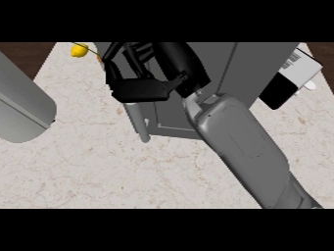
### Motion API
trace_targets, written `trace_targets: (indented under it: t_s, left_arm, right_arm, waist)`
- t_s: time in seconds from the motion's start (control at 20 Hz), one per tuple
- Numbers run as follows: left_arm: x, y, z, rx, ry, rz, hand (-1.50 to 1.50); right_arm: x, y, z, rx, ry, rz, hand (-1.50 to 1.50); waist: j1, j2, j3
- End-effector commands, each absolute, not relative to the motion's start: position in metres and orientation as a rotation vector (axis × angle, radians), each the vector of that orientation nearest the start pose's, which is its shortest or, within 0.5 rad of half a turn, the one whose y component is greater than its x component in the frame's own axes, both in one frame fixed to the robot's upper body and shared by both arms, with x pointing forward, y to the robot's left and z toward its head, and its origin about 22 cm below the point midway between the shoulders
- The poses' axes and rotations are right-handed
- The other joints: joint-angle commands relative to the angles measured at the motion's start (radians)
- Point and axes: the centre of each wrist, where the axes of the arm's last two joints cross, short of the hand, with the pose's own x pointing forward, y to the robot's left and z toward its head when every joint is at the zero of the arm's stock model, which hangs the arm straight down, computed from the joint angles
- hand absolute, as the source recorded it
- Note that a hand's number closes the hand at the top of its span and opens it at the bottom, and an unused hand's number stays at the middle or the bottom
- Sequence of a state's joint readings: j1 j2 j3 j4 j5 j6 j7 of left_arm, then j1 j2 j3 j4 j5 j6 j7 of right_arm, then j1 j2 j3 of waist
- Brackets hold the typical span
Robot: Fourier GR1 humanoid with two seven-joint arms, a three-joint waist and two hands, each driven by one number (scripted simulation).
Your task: Pick up the bottled water, place it into the cabinet and close the cabinet
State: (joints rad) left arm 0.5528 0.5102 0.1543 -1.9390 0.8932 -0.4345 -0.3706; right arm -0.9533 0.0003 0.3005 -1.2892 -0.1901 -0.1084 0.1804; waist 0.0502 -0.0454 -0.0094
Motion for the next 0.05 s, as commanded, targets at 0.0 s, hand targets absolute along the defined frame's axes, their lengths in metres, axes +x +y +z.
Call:
trace_targets:
  t_s: [0.0]
  left_arm:
    - [0.1134, 0.3729, 0.0568, -0.467, -1.892, 0.151, 1.5]
  right_arm:
    - [0.3932, -0.0747, 0.1862, 0.236, -1.74, 0.392, 1.5]
  waist:
    - [-0.013, 0.064, 0.007]
